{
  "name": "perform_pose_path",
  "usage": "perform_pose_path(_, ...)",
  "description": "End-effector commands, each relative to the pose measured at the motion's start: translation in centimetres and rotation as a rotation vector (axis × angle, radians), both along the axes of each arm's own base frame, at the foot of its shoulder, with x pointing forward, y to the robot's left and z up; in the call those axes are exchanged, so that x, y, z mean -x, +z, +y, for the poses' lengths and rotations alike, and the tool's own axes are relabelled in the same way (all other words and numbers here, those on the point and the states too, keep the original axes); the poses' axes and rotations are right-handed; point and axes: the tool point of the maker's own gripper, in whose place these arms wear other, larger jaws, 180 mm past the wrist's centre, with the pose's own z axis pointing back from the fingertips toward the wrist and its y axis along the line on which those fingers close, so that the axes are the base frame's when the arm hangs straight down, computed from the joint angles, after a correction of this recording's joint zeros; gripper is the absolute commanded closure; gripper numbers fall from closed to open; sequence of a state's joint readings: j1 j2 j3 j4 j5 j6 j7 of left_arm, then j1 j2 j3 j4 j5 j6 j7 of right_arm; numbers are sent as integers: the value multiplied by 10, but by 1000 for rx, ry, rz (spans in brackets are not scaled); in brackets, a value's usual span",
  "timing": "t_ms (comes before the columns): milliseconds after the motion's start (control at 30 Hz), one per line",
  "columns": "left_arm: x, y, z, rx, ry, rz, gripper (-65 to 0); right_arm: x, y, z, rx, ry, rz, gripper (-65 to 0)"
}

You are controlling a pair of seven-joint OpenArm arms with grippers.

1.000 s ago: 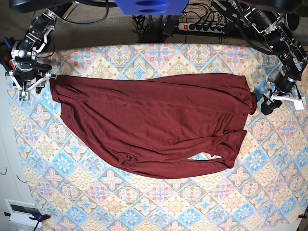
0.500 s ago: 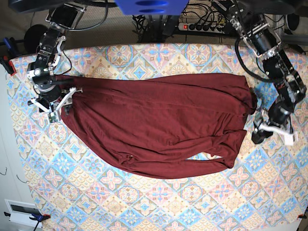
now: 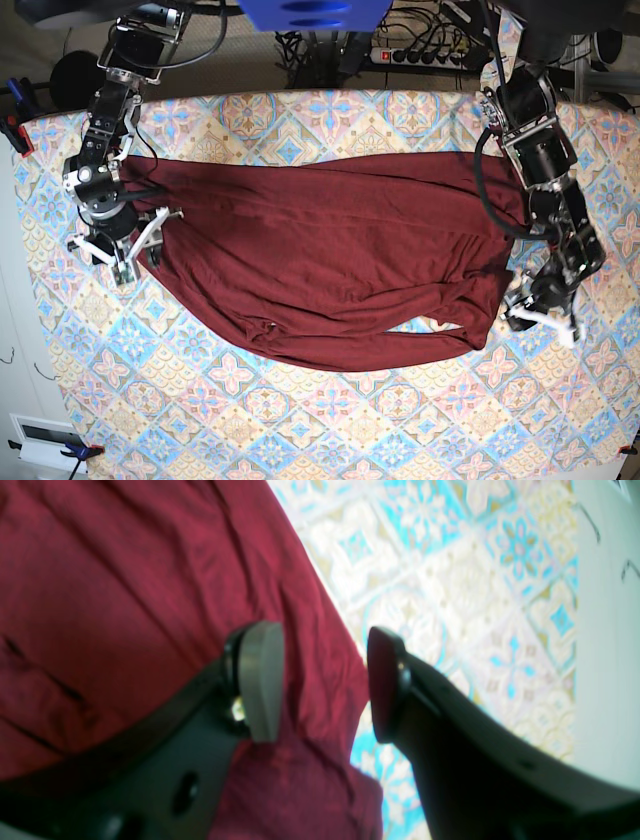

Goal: Layout the t-shirt on the table in an organized manner, then fold the t-shirt properly
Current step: 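Carry the held collar edge with both grippers over toward the hem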

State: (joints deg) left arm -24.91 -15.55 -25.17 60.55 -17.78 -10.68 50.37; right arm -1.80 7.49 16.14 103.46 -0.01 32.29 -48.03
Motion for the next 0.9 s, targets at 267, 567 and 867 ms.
perform_pose_path(267,-32,-22,-16,25,23,-20,-332,-9,18,-1,3,6,-62,-267)
perform_pose_path(567,-32,-55,-41,13,3,21,-325,-9,18,2,7,27,-59,-267)
perform_pose_path(867,-45,-24,-34,-17,0,-45,0,-16,23,2,8,35,-74,-267)
